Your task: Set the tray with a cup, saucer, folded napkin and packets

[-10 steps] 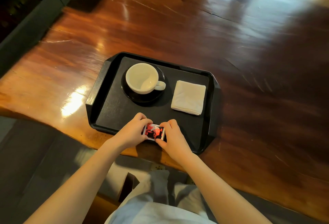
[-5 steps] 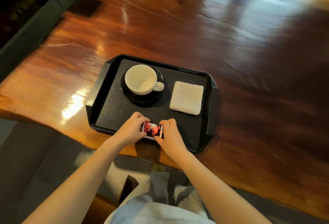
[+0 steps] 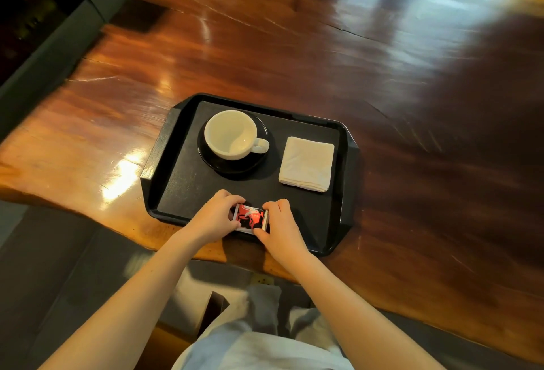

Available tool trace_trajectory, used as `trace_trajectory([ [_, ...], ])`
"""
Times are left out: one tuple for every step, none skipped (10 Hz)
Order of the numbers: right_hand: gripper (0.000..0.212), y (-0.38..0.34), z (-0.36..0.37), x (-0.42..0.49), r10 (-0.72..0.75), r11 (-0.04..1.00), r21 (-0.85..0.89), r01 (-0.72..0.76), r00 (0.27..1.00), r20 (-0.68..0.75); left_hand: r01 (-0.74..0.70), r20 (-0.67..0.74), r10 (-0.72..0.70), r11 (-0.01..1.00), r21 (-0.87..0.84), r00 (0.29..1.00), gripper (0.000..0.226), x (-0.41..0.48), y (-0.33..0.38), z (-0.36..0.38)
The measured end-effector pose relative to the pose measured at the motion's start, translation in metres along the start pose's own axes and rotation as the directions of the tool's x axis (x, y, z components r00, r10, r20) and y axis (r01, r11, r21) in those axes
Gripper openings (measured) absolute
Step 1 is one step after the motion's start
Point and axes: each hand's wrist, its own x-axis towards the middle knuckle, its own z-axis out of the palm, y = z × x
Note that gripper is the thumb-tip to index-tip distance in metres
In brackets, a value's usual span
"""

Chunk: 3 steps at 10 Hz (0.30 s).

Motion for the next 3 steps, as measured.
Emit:
trace_trajectory([
  [0.059, 0.001, -0.002, -0.001, 0.014, 1.0, 0.0, -0.014, 1.0, 0.017, -0.006, 0.009, 0.006, 1.0, 0.008, 1.0, 0.057, -0.001, 0.001, -0.003],
  [0.058, 0.001, -0.009, -0.005, 0.024, 1.0, -0.011, -0.024, 0.999, 0.044, 0.025, 0.058, -0.028, 0.998, 0.054, 0.998, 0.056, -0.002, 0.003, -0.007],
  [0.058, -0.001, -0.032, -0.003, 0.049, 0.997, -0.061, -0.041, 0.988, 0.145, 0.0, 0.14, -0.025, 0.984, 0.178, 0.99, 0.056, -0.001, 0.021, -0.023],
])
